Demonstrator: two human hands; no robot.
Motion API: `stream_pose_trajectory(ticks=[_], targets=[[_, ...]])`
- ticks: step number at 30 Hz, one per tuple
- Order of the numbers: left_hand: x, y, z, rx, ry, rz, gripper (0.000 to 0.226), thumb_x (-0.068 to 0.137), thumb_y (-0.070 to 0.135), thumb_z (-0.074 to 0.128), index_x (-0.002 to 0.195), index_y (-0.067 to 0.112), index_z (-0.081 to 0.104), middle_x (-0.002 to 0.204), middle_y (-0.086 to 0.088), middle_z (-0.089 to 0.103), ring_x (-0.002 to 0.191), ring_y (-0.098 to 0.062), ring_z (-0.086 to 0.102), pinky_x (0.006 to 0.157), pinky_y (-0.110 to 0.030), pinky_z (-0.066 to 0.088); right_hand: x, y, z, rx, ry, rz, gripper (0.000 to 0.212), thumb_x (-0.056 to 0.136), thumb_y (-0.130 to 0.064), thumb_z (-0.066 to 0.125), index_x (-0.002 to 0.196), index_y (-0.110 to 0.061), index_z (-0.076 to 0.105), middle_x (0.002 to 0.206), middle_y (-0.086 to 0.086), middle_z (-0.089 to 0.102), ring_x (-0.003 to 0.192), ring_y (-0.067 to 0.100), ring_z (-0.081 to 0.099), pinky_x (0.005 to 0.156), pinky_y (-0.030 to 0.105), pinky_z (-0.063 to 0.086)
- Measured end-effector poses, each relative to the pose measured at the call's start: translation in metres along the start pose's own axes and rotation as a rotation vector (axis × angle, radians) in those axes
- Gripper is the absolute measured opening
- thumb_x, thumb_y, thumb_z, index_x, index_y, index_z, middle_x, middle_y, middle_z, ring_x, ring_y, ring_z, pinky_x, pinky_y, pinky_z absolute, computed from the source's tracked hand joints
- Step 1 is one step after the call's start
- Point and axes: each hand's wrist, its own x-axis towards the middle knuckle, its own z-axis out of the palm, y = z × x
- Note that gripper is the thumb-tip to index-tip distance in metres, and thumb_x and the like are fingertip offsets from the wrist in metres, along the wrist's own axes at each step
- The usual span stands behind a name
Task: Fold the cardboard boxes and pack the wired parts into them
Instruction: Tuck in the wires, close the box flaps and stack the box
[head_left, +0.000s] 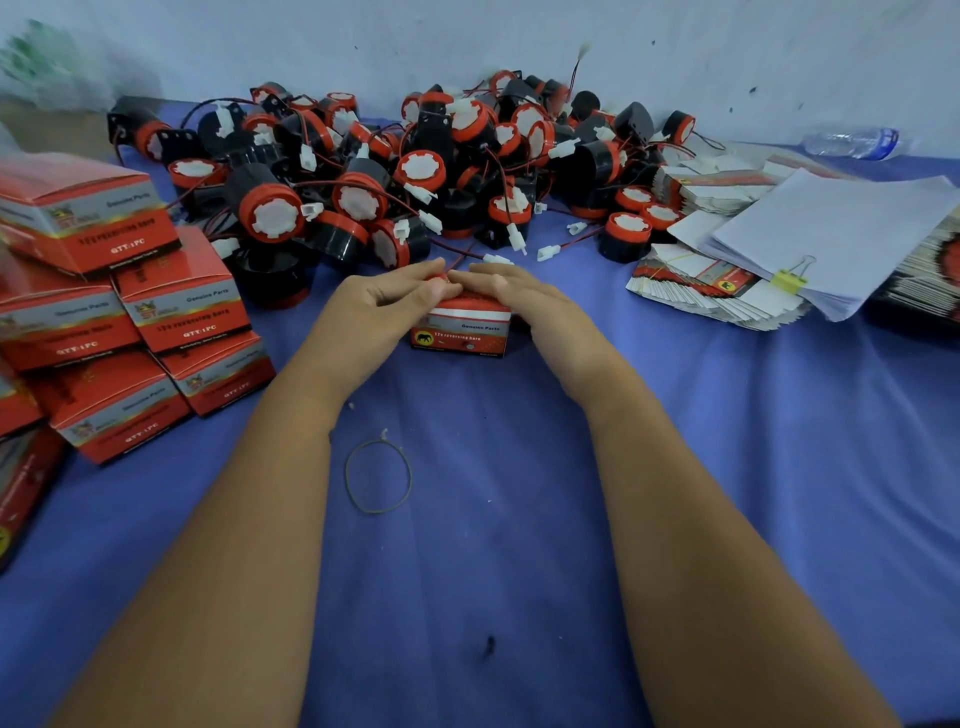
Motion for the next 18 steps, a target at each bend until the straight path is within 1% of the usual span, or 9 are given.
stream_pose_trajectory(ticks=[2, 4, 6, 8, 9, 10, 12, 14, 18], targets=[[0.002, -0.002, 0.001, 0.003, 0.023, 0.004, 0.015, 0.093, 0.026, 0.064, 0.102, 0.033, 0.074, 0.133, 0.014, 0.061, 0.120, 0.007, 0.054, 0.089, -0.012, 0.049, 0.002, 0.001, -0.003, 0.036, -0.001, 0.024, 0.038, 0.103, -0.018, 0.042, 0.136, -0.029, 0.055, 0.141, -0.013, 0.045, 0.125, -0.003, 0.044, 0.101, 0.012, 0.038], [0.003, -0.004, 0.003, 0.028, 0.038, 0.014, 0.017, 0.092, 0.020, 0.067, 0.103, 0.031, 0.073, 0.130, 0.012, 0.062, 0.123, 0.002, 0.054, 0.097, -0.021, 0.051, 0.003, 0.001, -0.003, 0.045, -0.021, 0.036, 0.046, 0.102, -0.012, 0.041, 0.144, -0.029, 0.044, 0.143, -0.011, 0.044, 0.119, -0.002, 0.049, 0.095, 0.011, 0.043], [0.004, -0.004, 0.003, 0.049, 0.050, 0.028, 0.019, 0.091, 0.016, 0.068, 0.104, 0.028, 0.073, 0.127, 0.008, 0.063, 0.125, -0.003, 0.054, 0.101, -0.029, 0.050, 0.004, 0.000, -0.001, 0.039, -0.038, 0.015, 0.051, 0.101, -0.007, 0.036, 0.143, -0.035, 0.039, 0.139, -0.011, 0.042, 0.102, -0.012, 0.056, 0.080, 0.006, 0.046], [0.004, -0.003, 0.003, 0.048, 0.063, 0.032, 0.019, 0.091, 0.014, 0.069, 0.103, 0.028, 0.073, 0.126, 0.007, 0.064, 0.125, -0.006, 0.055, 0.102, -0.032, 0.050, 0.005, 0.000, 0.002, 0.045, -0.028, 0.009, 0.051, 0.100, -0.005, 0.035, 0.141, -0.036, 0.040, 0.130, -0.014, 0.045, 0.090, -0.019, 0.058, 0.074, 0.005, 0.045], [0.004, -0.003, 0.004, 0.045, 0.069, 0.028, 0.019, 0.091, 0.014, 0.069, 0.101, 0.029, 0.073, 0.126, 0.007, 0.064, 0.124, -0.007, 0.055, 0.101, -0.032, 0.051, 0.005, 0.000, 0.003, 0.045, -0.021, 0.006, 0.050, 0.100, -0.006, 0.036, 0.141, -0.034, 0.041, 0.129, -0.015, 0.046, 0.090, -0.019, 0.058, 0.074, 0.005, 0.045], [0.004, -0.002, 0.004, 0.044, 0.074, 0.023, 0.018, 0.091, 0.013, 0.069, 0.099, 0.029, 0.073, 0.125, 0.008, 0.064, 0.123, -0.007, 0.056, 0.101, -0.032, 0.051, 0.005, 0.000, 0.004, 0.042, -0.018, 0.002, 0.049, 0.100, -0.006, 0.036, 0.142, -0.032, 0.041, 0.132, -0.013, 0.047, 0.094, -0.016, 0.058, 0.076, 0.005, 0.046], [0.004, -0.002, 0.006, 0.038, 0.096, 0.010, 0.017, 0.091, 0.013, 0.069, 0.093, 0.029, 0.075, 0.123, 0.010, 0.065, 0.120, -0.006, 0.058, 0.098, -0.032, 0.052, 0.005, 0.000, 0.005, 0.033, -0.028, -0.005, 0.049, 0.100, -0.005, 0.034, 0.145, -0.025, 0.040, 0.144, -0.003, 0.042, 0.109, -0.002, 0.055, 0.080, 0.008, 0.047], [0.004, -0.002, 0.010, 0.019, 0.138, -0.003, 0.016, 0.092, 0.013, 0.068, 0.089, 0.027, 0.076, 0.120, 0.012, 0.067, 0.113, -0.003, 0.061, 0.094, -0.028, 0.053, 0.004, -0.001, 0.006, 0.025, -0.037, -0.010, 0.049, 0.100, -0.002, 0.032, 0.146, -0.021, 0.039, 0.148, 0.004, 0.038, 0.118, 0.014, 0.052, 0.084, 0.010, 0.048], [0.005, -0.002, 0.016, -0.006, 0.219, -0.009, 0.014, 0.094, 0.017, 0.066, 0.092, 0.027, 0.076, 0.112, 0.018, 0.069, 0.102, 0.004, 0.064, 0.083, -0.017, 0.053, 0.004, -0.002, 0.008, -0.028, -0.021, -0.022, 0.048, 0.100, 0.000, 0.032, 0.143, -0.018, 0.041, 0.147, 0.003, 0.034, 0.123, 0.018, 0.047, 0.084, 0.009, 0.046]])
